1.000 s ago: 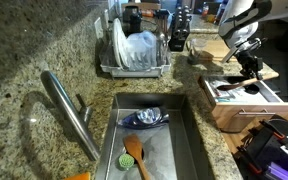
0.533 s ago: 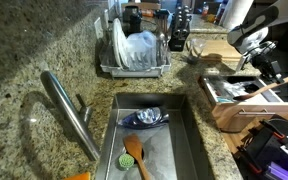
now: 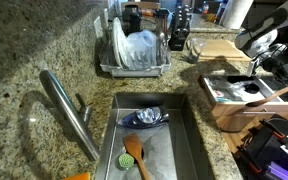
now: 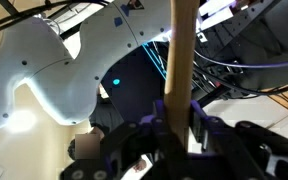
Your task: Pick the wooden spoon and put it in the drawer
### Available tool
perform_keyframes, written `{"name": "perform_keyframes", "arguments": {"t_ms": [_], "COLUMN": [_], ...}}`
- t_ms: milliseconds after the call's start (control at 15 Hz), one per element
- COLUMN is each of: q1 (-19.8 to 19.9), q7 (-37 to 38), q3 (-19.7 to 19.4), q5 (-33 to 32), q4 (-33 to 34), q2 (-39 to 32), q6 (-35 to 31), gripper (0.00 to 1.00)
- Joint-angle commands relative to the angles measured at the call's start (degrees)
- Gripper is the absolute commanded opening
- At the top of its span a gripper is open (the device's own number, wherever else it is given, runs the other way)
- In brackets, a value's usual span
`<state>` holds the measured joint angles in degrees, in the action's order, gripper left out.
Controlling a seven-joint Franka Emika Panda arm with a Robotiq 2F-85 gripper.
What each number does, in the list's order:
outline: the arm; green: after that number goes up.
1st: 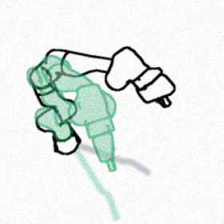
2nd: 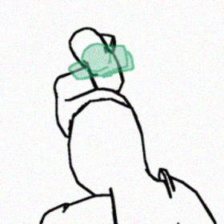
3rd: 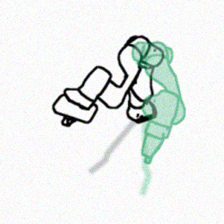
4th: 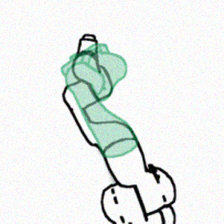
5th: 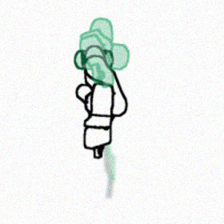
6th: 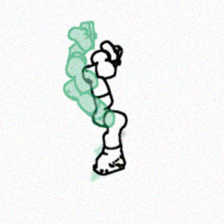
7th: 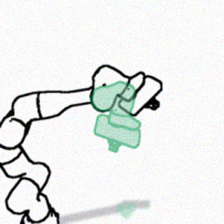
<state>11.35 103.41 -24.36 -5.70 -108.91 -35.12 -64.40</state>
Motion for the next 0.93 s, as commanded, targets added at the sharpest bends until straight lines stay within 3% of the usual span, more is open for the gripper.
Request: {"name": "perform_keyframes", "arguments": {"t_ms": [0,200,267,333,467,533,867], "q1": [0.3,1.0,2.0,2.3,2.6,1.8,3.1], "q7": [5.1,9.8,7.7,8.0,7.9,11.2,19.0], "q3": [-1.3,-2.6,-0.5,-0.6,-0.2,-0.7,-2.6], "q5": [-6.4,-13.4,-11.5,-12.1,-12.0,-12.0,-19.2], "q4": [-0.2,0.1,0.5,0.6,0.5,1.9,8.5], "q2": [2.0,3.0,1.1,1.2,1.0,0.9,2.2], "q6": [2.2,4.2,2.9,3.0,2.9,2.4,-0.5], "gripper": [0.07,0.07,0.07,0.28,0.28,0.07,0.07]}}
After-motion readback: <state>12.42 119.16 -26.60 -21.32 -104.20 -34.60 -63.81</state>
